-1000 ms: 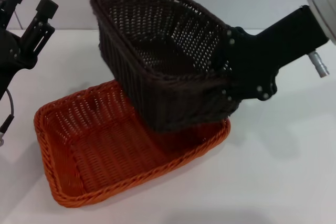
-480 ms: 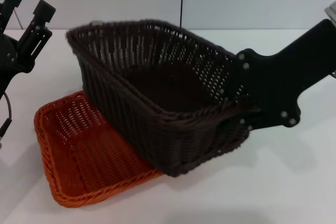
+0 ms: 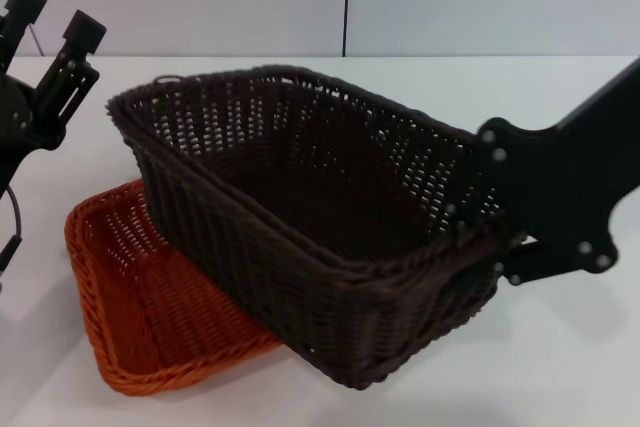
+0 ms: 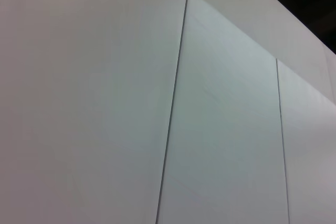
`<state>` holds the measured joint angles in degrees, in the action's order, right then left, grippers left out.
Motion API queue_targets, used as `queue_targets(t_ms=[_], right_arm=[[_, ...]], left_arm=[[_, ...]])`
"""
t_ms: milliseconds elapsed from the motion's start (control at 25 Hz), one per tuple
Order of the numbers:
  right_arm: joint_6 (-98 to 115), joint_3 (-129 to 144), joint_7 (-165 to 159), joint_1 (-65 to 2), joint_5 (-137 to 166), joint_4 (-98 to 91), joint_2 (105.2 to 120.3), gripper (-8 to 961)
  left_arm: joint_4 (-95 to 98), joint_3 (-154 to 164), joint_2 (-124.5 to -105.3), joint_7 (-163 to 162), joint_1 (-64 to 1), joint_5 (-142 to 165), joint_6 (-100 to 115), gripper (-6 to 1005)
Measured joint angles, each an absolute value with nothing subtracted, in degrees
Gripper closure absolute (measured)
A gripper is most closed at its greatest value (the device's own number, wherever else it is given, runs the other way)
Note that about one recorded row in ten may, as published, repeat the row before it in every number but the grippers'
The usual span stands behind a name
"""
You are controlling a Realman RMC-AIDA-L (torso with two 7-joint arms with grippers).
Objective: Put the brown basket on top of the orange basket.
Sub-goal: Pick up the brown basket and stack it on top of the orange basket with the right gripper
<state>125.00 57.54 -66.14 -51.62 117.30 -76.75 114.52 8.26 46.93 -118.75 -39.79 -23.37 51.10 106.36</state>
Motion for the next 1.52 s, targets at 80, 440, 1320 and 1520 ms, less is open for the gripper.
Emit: queue_targets(t_ms=[80,440,1320,1520], right_arm=[[124.98,57.79,-65.54,-51.09,115.96,-76.58,113.69,797],[123.98,55.75,-64.03,-50.55,115.74,-75.86,113.42,797],[100.4,63.27,-78.79,-48.98,116.51,-79.53,118.77,797],[96.78,65.39,-81.95,-48.09,116.36,-80.07,119.08,798]], left_arm=[[8.26,46.94,-118.75,-39.79,-22.98,51.09,106.55,202],[8.18,46.93,-118.87,-39.8,-22.85,50.96,107.06,202],[7.84,46.43,-118.52,-39.81,-23.44,50.48,106.59,202],[8.07,46.29,-118.36,-39.82,-23.39,50.45,106.02,202]])
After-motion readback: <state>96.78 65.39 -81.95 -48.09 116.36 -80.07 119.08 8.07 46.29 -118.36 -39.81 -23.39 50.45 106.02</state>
